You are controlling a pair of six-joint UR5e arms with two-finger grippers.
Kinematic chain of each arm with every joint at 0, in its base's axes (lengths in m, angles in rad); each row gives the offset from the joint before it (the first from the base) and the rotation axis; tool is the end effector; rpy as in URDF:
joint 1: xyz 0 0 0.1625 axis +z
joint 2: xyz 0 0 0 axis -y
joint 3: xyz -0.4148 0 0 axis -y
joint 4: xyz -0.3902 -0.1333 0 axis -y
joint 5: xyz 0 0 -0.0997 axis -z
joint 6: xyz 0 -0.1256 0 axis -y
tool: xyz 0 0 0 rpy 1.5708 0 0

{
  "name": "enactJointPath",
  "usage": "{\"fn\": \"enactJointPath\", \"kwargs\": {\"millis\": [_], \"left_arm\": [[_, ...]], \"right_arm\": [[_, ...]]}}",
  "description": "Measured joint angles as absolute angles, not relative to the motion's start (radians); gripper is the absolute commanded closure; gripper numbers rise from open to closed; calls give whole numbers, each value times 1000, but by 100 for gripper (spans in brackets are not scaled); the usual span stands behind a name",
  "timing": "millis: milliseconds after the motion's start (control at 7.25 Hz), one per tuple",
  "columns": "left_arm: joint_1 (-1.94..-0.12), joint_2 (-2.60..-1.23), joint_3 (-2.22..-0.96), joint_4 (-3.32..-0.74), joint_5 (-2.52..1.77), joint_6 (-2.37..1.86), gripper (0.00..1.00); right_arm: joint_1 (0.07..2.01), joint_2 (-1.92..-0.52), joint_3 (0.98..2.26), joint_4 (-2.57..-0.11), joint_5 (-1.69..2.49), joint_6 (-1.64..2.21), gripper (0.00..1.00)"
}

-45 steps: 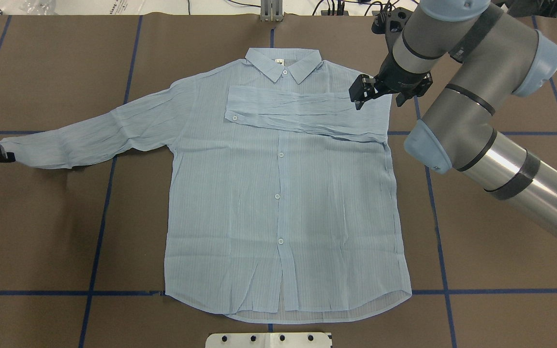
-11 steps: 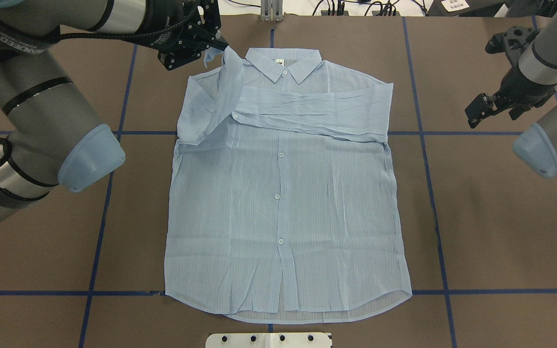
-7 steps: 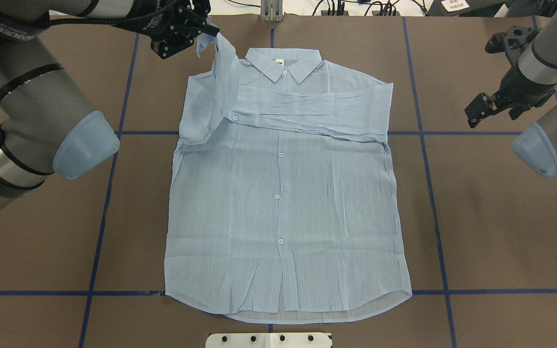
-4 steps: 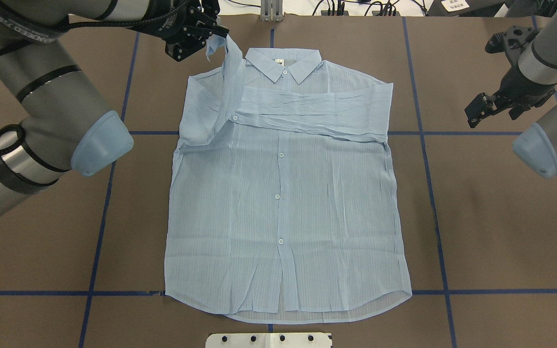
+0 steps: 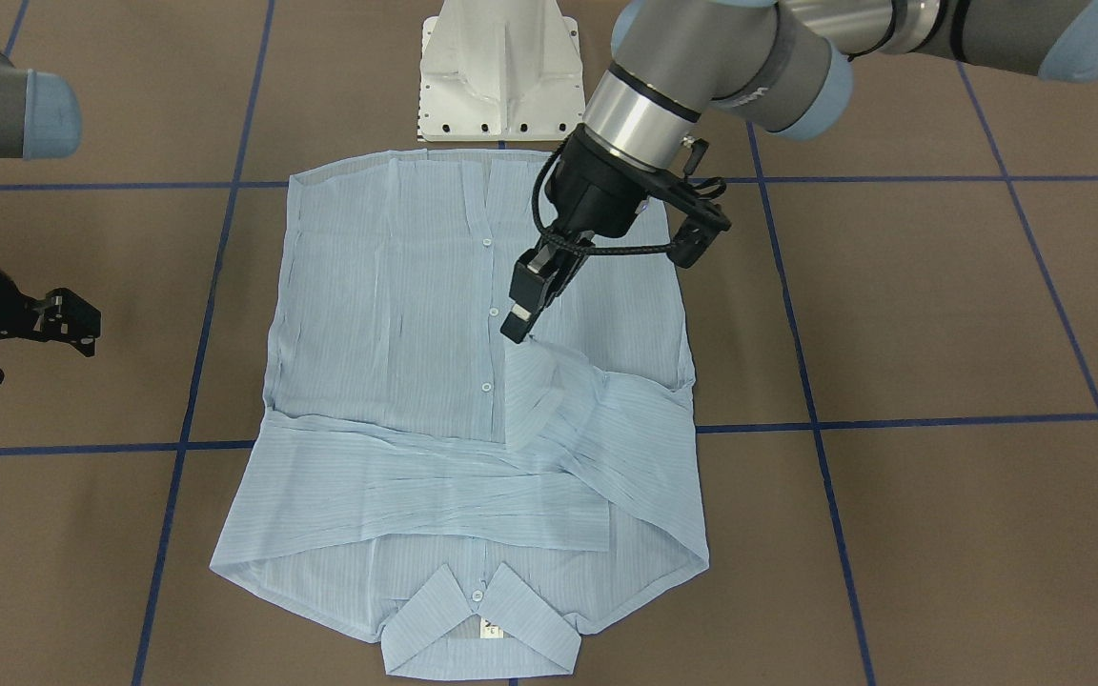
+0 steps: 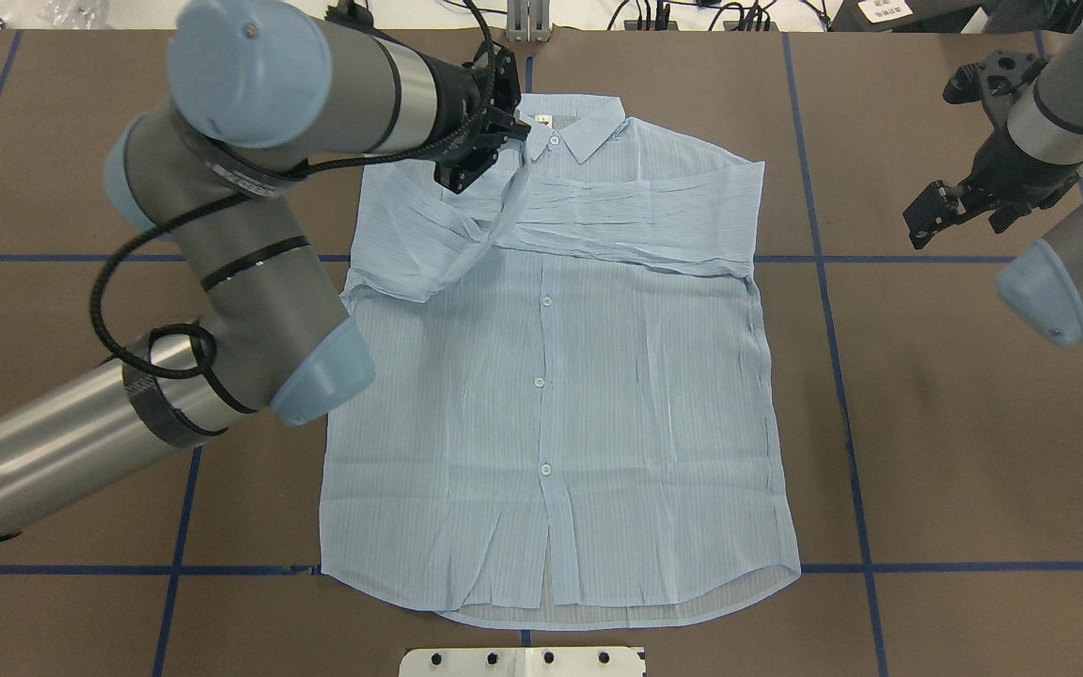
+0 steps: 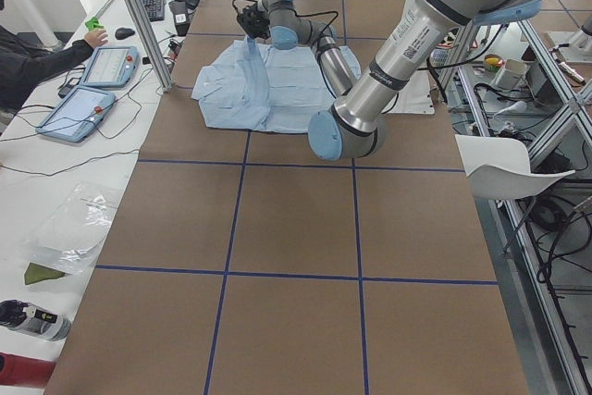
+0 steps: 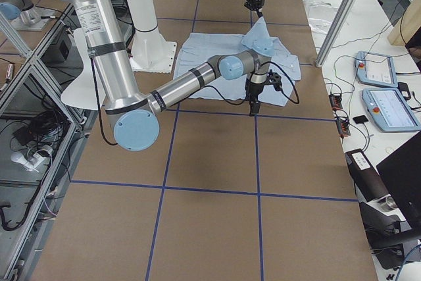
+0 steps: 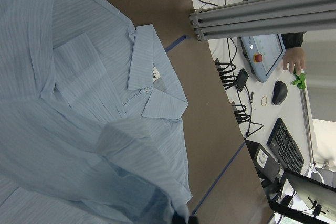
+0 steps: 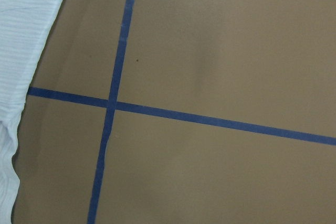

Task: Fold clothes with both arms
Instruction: 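Lay the sleeve down across the shirt front and open the left gripper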

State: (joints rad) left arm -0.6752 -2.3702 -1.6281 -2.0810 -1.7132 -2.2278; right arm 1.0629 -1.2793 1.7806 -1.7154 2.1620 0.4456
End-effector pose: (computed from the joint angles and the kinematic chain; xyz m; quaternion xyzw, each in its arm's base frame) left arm 0.4702 -0.5245 0.0843 -0.0494 0.6304 -0.4426 0.6359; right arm -0.2322 -0.5474 0.4352 0.0192 -0.3326 -0.0810 0.9394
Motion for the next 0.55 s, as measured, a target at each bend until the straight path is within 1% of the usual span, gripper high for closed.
{"fn": "enactJointPath", "kwargs": {"millis": [552], "left_arm": [[-534,-2459,-1414,-2151,-1559,-2179,100]], "right_arm": [[1063,-1282,1779,-1716,2161,446,0]]}}
